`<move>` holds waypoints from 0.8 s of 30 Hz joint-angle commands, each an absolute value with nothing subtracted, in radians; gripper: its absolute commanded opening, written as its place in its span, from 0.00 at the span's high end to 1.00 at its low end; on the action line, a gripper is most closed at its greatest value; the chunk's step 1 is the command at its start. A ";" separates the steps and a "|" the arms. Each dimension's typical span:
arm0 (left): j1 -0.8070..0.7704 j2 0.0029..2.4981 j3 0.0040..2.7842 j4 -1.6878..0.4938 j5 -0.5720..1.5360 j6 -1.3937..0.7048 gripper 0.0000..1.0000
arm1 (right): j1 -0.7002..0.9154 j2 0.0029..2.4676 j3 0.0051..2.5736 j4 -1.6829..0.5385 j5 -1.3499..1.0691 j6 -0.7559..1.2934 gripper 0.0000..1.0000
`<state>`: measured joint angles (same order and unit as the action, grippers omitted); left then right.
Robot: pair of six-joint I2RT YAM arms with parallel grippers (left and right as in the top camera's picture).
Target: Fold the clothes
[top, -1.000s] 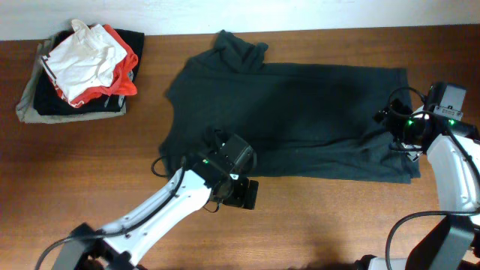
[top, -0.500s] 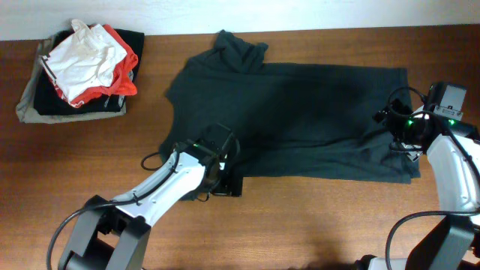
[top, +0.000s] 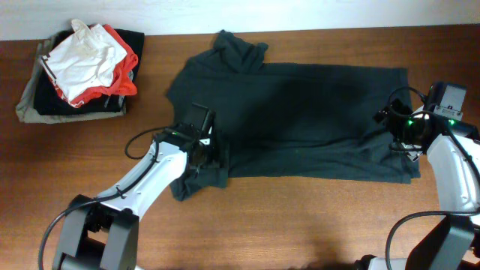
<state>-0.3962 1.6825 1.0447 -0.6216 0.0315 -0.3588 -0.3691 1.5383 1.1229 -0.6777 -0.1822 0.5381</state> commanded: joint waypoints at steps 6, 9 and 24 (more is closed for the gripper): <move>-0.373 1.655 1.141 -0.695 -0.041 -0.167 0.06 | -0.360 1.545 1.135 -0.682 -0.148 0.505 0.01; -0.454 1.616 1.167 -0.719 -0.042 -0.088 0.11 | -0.360 1.545 1.135 -0.682 -0.146 0.505 0.01; -0.768 1.728 1.164 -0.900 -0.244 -0.154 0.11 | -0.360 1.545 1.135 -0.689 -0.147 0.505 0.01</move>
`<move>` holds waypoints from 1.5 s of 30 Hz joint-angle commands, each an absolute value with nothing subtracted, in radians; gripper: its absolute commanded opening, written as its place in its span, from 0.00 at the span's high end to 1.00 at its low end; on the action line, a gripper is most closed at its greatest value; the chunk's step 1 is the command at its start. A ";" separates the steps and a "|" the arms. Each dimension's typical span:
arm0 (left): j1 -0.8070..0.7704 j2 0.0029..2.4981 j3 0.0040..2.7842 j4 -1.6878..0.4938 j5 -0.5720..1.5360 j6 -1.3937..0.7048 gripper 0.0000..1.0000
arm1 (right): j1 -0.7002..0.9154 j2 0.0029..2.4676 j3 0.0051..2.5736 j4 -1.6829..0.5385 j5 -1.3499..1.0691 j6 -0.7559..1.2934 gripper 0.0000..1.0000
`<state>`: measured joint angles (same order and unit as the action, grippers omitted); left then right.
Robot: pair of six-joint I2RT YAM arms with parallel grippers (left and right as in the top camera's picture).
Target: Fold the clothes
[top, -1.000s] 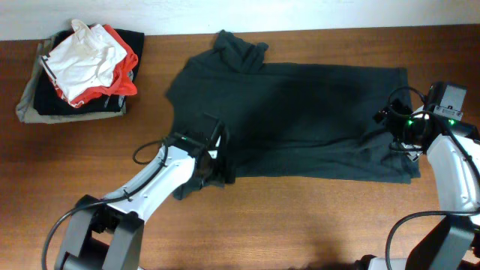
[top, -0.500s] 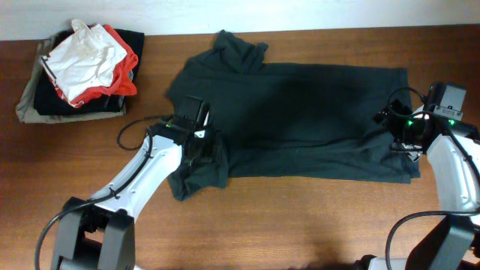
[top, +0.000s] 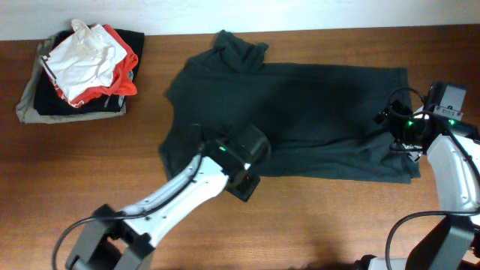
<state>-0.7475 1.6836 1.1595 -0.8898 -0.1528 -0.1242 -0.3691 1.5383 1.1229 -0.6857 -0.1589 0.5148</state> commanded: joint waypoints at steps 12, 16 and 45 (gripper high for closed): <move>-0.770 1.825 1.164 -0.888 -0.337 -0.220 0.20 | -0.360 1.545 1.135 -0.685 -0.146 0.505 0.01; -0.770 1.827 1.162 -0.863 -0.337 -0.219 0.20 | -0.360 1.545 1.135 -0.685 -0.146 0.505 0.01; -0.759 1.898 1.162 -0.855 -0.427 -0.224 0.46 | -0.360 1.545 1.135 -0.690 -0.146 0.505 0.01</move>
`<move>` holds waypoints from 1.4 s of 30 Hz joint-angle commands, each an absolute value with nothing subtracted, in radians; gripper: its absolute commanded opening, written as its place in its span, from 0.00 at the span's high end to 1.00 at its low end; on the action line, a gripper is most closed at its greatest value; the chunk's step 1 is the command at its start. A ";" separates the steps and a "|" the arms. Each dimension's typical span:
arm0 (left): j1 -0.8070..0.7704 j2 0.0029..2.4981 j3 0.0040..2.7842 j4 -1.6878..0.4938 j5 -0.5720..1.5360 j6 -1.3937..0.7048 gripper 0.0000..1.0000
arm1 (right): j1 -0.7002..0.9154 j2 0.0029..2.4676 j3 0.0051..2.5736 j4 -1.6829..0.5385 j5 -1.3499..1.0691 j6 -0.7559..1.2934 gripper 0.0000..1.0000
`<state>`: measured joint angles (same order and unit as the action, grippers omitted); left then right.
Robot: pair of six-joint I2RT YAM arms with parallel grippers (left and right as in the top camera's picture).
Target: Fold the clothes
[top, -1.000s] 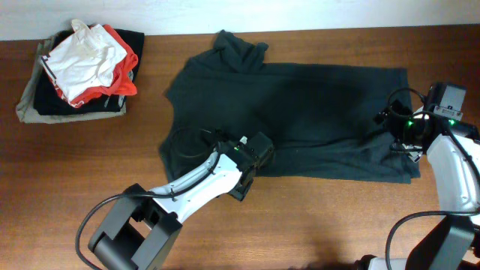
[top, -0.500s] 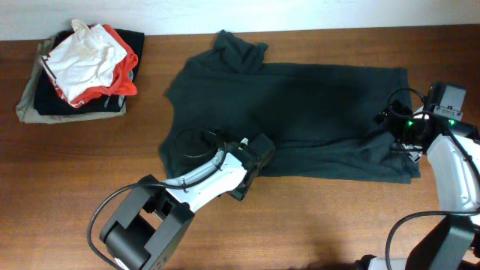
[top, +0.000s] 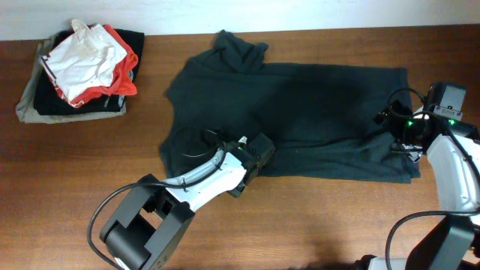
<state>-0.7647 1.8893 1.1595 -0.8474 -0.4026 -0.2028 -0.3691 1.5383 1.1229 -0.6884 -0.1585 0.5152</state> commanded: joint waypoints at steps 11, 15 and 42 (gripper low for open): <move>-0.759 1.885 1.171 -0.883 -0.486 -0.266 0.57 | -0.360 1.545 1.135 -0.690 -0.145 0.505 0.01; -0.759 1.847 1.177 -0.888 -0.488 -0.277 0.57 | -0.360 1.545 1.135 -0.689 -0.145 0.505 0.01; -0.858 1.820 1.152 -0.875 -0.367 -0.299 0.41 | -0.360 1.545 1.135 -0.686 -0.123 0.505 0.01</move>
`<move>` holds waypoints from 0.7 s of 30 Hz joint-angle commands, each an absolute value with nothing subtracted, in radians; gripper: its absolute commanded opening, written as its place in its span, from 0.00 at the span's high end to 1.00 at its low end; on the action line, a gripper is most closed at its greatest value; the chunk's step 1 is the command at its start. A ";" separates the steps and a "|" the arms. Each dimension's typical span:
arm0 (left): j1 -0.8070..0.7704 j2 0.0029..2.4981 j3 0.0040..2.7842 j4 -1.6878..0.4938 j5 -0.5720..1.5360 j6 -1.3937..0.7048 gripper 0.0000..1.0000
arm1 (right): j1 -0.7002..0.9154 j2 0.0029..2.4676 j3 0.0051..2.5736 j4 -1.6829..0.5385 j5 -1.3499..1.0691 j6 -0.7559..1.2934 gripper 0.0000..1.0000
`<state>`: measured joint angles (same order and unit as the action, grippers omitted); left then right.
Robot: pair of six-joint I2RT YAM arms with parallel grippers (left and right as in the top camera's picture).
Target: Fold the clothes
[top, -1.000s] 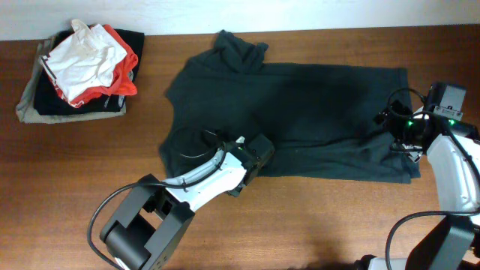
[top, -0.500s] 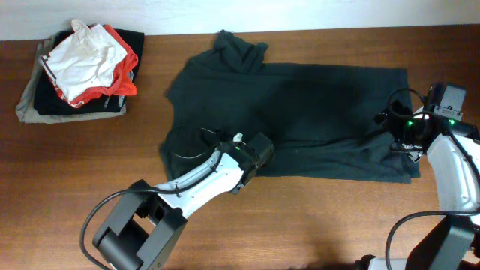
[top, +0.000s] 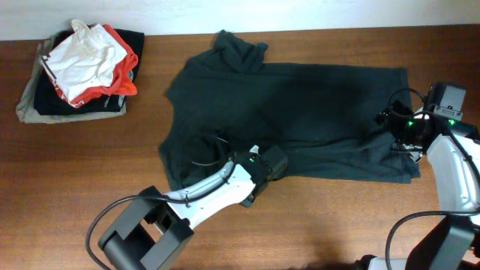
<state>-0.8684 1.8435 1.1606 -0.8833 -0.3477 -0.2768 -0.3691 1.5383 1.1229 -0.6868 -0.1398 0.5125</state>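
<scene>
A dark green T-shirt (top: 300, 97) lies spread flat across the middle of the wooden table (top: 337, 225), with its collar toward the left and its hem toward the right. My left gripper (top: 274, 163) sits on the shirt's near edge, roughly at mid-length. Its fingers are dark against the dark cloth, so their state is unclear. At the shirt's right end, my right gripper (top: 395, 136) rests on the hem. Its fingers are hidden under the wrist.
A stack of clothes (top: 82, 67) stands at the far left corner, with white and red pieces on top of dark and grey ones. The left arm's cable (top: 206, 146) loops over the shirt's lower left part.
My left gripper has shifted a little to the right along the shirt's near edge. The shirt's outline and the right arm look unchanged.
At first my left gripper was at the near sleeve, which stuck out toward the table's front. A moment later the gripper was further right and the sleeve no longer stuck out. It then stood further right along the near edge at each moment. The right arm stayed at the hem.
</scene>
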 commanded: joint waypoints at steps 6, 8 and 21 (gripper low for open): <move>-0.857 1.830 1.143 -0.844 -0.374 -0.299 0.41 | -0.360 1.545 1.135 -0.690 -0.123 0.505 0.01; -0.853 1.843 1.143 -0.842 -0.393 -0.299 0.42 | -0.360 1.545 1.135 -0.693 -0.123 0.505 0.01; -0.815 1.913 1.143 -0.846 -0.393 -0.291 0.43 | -0.360 1.545 1.135 -0.693 -0.123 0.505 0.01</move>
<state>-0.8165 1.8885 1.1530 -0.8452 -0.3782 -0.2848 -0.3691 1.5383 1.1229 -0.6922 -0.1394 0.5125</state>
